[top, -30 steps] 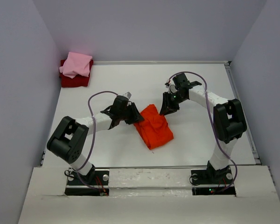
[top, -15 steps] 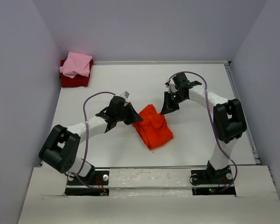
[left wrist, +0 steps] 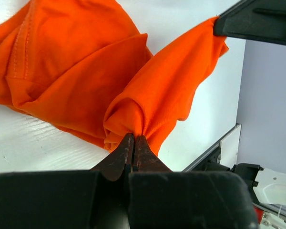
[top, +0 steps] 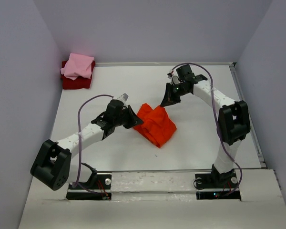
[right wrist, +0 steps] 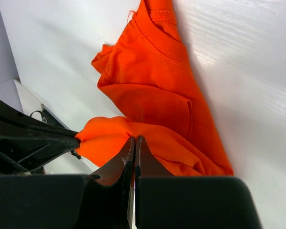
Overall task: Fold and stack the t-shirts
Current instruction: Smooth out wrinkles on the folded tshirt
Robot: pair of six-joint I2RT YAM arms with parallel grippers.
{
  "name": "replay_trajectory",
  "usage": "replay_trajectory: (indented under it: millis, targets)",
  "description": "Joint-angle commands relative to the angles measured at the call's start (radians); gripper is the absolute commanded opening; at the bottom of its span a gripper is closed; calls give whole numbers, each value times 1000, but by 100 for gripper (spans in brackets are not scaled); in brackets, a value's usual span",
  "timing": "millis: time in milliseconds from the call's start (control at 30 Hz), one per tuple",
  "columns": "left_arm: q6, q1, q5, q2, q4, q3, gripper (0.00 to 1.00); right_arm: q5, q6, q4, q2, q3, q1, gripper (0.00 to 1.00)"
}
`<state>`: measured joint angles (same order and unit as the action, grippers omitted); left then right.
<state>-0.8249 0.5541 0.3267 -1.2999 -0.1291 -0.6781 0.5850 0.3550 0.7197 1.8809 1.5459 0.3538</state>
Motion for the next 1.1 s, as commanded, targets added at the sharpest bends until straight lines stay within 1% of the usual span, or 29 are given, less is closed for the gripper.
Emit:
replay_trajectory:
  millis: [0,167,267,467,633,800,1033,1067]
  targets:
    - [-8,-5,0,62,31,29,0,27,10,-17,59,80,-12,0]
    - [-16,-3,-2,99,48,49,2,29,12,-63,127,92,-12,0]
    - [-19,-5,-3,116,59,67,2,42,6,-83,185,128,-12,0]
    - [-26,-3,-11,139,83,81,2,73,32,-146,245,161,-12,0]
    - [-49,-5,-40,159,111,106,2,81,33,-147,300,226,-12,0]
    - [-45,-3,-52,133,115,130,3,105,35,-173,333,241,-12,0]
    - [-20,-3,-74,71,57,184,3,153,61,-284,340,181,-12,0]
    - [-22,-3,-77,62,49,190,3,162,65,-293,345,174,-12,12]
